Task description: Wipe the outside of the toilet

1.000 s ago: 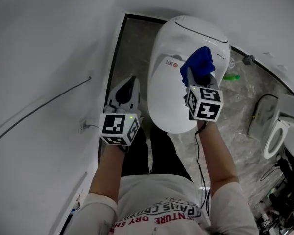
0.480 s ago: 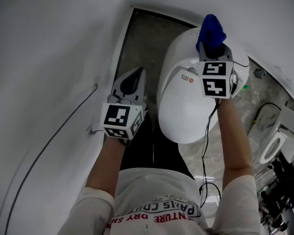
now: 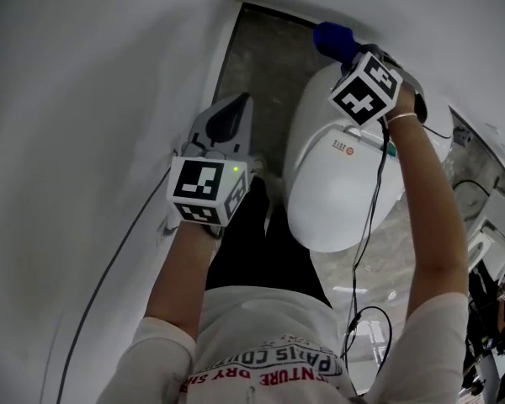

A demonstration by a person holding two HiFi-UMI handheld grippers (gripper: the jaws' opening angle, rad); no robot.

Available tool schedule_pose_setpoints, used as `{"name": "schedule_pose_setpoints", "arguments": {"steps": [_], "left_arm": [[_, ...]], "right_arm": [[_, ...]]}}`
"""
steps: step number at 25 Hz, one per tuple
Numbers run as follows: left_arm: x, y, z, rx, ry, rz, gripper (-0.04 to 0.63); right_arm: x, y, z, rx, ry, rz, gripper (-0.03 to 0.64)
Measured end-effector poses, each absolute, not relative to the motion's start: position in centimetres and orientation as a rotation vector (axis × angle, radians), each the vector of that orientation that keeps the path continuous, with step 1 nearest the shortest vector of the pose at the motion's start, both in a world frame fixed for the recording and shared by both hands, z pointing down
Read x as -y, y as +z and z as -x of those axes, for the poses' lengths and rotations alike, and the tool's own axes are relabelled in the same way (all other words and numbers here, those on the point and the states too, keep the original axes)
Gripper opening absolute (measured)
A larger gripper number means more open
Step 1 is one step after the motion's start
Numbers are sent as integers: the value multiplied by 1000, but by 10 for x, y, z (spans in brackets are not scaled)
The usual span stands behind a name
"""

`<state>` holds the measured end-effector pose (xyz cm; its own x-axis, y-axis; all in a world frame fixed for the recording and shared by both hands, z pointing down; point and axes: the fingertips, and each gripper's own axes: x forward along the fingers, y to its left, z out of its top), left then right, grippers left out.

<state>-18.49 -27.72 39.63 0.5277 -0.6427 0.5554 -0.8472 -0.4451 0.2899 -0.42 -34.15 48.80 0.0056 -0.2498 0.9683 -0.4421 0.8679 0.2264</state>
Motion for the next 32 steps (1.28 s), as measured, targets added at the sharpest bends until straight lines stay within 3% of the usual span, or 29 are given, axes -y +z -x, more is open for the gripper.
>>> {"name": "schedule_pose_setpoints", "arguments": {"steps": [9,32], "left_arm": [[268,446,205,1200,529,-2160,6],[147,522,236,1440,492,-1998,6]], "right_arm": [[333,561,18,1446,238,-186,86],[181,667,86,1252,-128,570,84]]}}
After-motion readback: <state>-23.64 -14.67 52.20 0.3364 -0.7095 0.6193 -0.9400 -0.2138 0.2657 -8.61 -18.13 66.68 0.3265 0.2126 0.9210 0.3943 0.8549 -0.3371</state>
